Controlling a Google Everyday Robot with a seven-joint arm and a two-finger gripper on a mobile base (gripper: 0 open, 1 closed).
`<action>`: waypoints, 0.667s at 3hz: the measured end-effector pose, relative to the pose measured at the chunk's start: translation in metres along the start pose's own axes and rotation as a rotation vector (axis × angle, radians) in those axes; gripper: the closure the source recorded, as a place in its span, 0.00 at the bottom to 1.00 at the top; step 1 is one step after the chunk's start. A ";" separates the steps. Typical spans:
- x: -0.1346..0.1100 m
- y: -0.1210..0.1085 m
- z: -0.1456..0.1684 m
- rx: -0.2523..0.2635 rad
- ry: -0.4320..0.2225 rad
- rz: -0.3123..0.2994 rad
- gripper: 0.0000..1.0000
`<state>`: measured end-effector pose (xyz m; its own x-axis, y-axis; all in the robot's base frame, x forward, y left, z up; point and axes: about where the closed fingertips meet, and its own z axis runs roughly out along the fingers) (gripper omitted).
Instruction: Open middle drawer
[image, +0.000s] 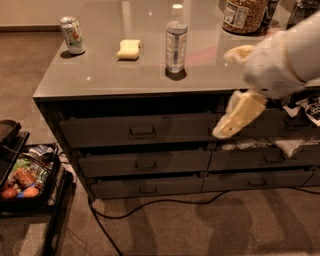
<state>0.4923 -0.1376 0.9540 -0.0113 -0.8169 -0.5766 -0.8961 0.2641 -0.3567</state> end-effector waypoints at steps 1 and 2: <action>0.022 0.028 0.041 -0.142 0.180 -0.075 0.00; 0.059 0.062 0.070 -0.187 0.280 -0.198 0.00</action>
Offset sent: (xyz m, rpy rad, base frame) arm -0.0284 -0.0088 -0.1731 -0.4454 0.0292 0.1951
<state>0.4670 -0.1337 0.8467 0.0729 -0.9578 -0.2780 -0.9580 0.0103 -0.2865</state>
